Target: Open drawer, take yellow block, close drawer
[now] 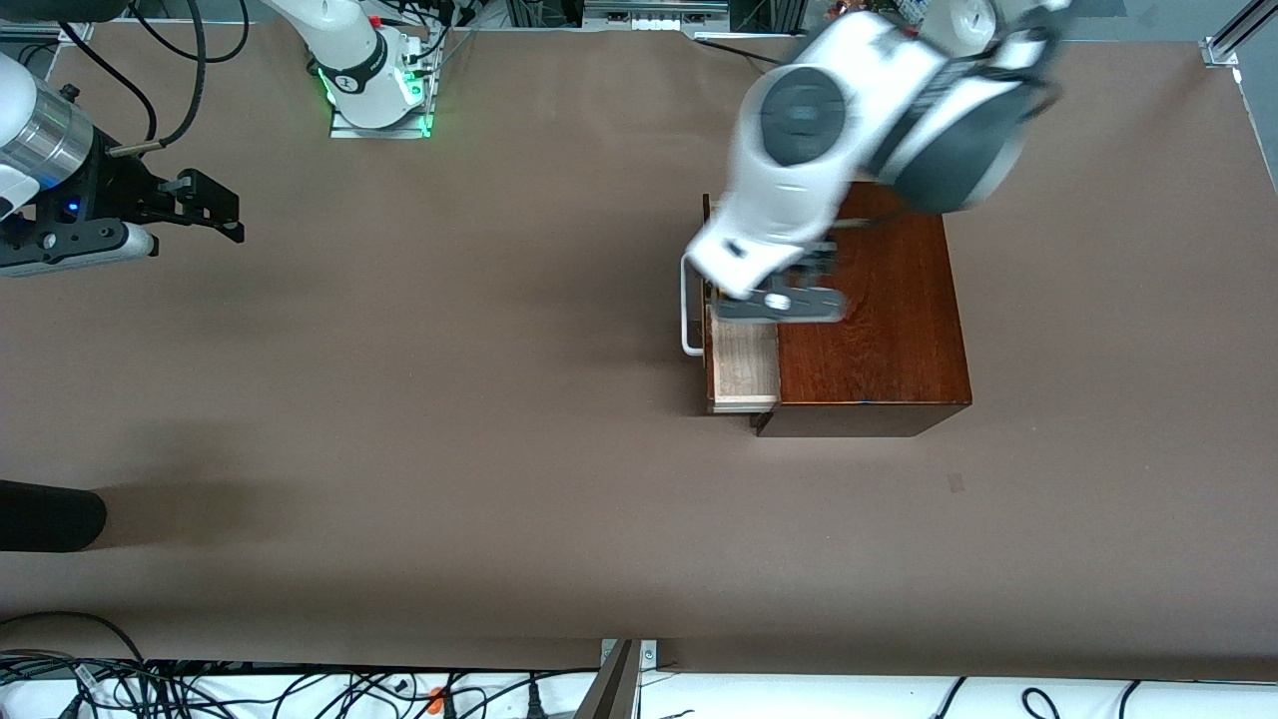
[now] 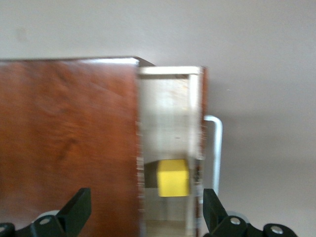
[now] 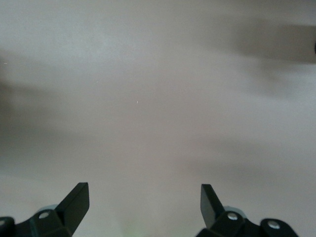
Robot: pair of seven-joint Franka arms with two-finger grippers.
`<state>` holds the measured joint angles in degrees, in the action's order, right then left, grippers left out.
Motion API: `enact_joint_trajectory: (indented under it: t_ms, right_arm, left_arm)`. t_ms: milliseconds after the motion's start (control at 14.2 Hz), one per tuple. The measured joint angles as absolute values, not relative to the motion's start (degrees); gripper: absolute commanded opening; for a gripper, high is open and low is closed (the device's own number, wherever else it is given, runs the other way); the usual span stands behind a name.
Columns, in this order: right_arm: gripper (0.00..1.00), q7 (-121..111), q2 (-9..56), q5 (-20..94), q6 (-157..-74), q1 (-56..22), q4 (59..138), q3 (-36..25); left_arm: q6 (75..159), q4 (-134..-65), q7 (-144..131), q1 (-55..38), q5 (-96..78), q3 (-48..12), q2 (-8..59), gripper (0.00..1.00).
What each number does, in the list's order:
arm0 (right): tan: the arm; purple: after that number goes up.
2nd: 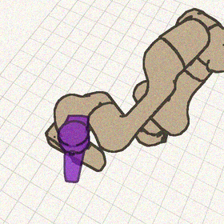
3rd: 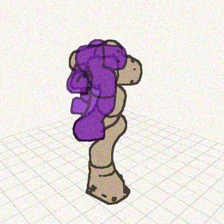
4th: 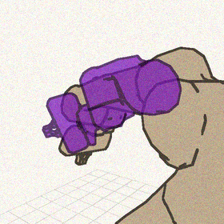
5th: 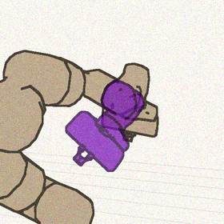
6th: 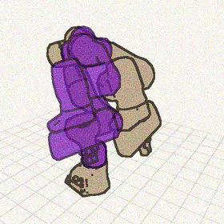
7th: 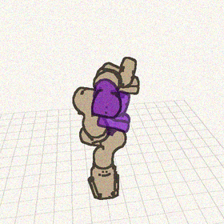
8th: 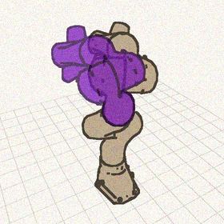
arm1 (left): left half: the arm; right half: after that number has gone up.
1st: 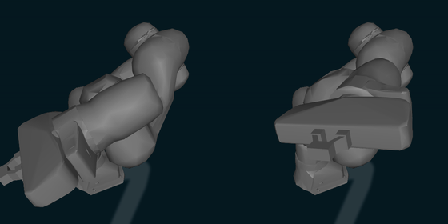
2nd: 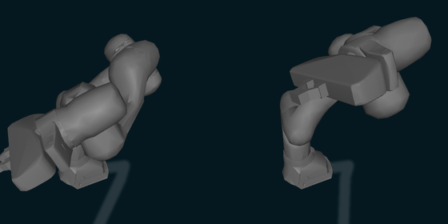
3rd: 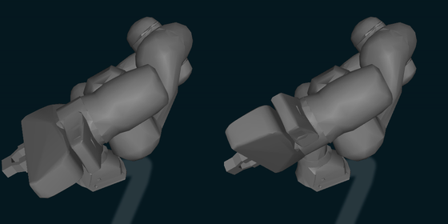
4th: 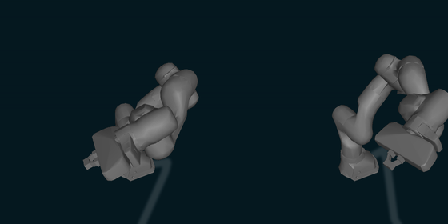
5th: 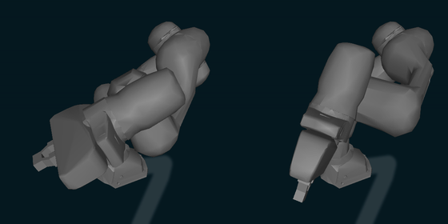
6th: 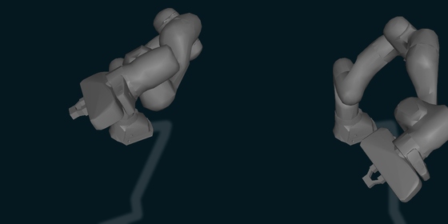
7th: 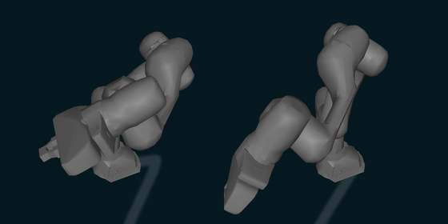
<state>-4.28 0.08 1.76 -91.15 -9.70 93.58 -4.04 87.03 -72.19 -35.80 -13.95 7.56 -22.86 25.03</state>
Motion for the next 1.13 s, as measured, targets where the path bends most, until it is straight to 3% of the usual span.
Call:
enact_joint_trajectory:
  t_ms: [563,844,1125]
  right_arm:
    - [1.0,-4.4,6.6,11.2,-93.1,-17.1,92.1,1.0]
    - [1.0,-9.9,12.2,12.9,-96.6,-26.2,87.6,3.5]
    - [1.0,-14.2,18.8,12.6,-100.6,-35.9,80.6,4.0]
  left_arm:
    - [79.3,-72.2,-12.5,0.9,3.5,-21.3,17.6,1.0]
    - [79.7,-76.6,-2.7,-0.9,-0.6,-9.3,12.0,1.0]
    - [89.1,-87.7,2.8,-2.8,-1.1,-1.8,4.7,1.0]
